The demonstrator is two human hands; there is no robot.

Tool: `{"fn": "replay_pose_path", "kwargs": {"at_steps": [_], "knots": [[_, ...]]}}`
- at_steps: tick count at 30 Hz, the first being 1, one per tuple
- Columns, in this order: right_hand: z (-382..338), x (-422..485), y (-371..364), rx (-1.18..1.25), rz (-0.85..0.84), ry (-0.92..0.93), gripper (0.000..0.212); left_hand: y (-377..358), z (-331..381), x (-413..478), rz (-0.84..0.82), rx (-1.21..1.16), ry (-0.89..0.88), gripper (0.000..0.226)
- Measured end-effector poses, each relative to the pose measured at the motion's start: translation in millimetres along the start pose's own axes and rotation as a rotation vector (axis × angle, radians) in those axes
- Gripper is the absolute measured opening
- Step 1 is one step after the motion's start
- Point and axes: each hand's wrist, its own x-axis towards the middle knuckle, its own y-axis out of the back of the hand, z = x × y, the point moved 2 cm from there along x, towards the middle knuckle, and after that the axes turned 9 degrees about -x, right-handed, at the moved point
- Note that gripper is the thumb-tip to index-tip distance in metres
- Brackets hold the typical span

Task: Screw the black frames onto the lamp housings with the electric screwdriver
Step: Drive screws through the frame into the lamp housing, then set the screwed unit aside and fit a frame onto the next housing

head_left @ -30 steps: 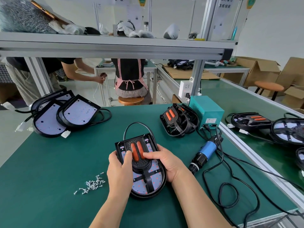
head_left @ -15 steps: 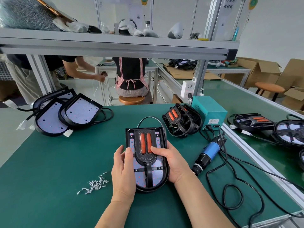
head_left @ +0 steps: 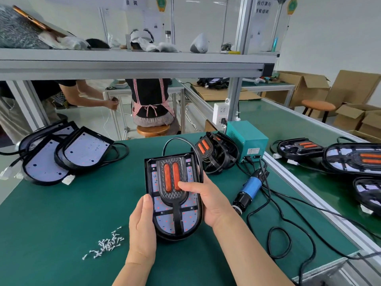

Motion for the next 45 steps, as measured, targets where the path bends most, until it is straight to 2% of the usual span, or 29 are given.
{"fn": "replay_pose_path", "kwargs": {"at_steps": [3,9,12,16,22,32,39,45], "knots": [[4.9,-0.3,-2.2,0.053,-0.024,-0.077,0.048,-0.5,2.0,-0.9,-0.014,-0.04,0.033,0.043],[8.0,1.7,-3.4,0.037,-0.04,-0.172,0.044,2.6,1.4,-0.2,0.081,-0.055,0.091,0.053],[7.8,0.6,-1.5,-0.004,-0.054,-0.18,0.042,2.1,-0.2,0.5,0.083,-0.034,0.084,0.047],[9.1,1.1,-0.1,-0.051,-0.034,-0.167,0.039,0.0,-1.5,1.7,0.098,-0.013,0.076,0.057],[2.7,-0.4,5.0,-0.085,0.049,-0.092,0.034,-0.2,-2.1,1.3,0.087,0.063,0.044,0.058],[-66.4,-24.3,62.2,0.094,0.289,0.094,0.049,1.1,-7.7,5.7,0.07,0.12,0.057,0.048],[-113.6,-43.6,143.7,0.21,0.566,0.203,0.039,3.0,-12.0,6.5,0.053,0.207,0.03,0.053],[-115.9,-47.9,232.1,0.294,0.887,0.183,0.034,1.8,-16.0,7.2,0.073,0.307,0.035,0.04]]}}
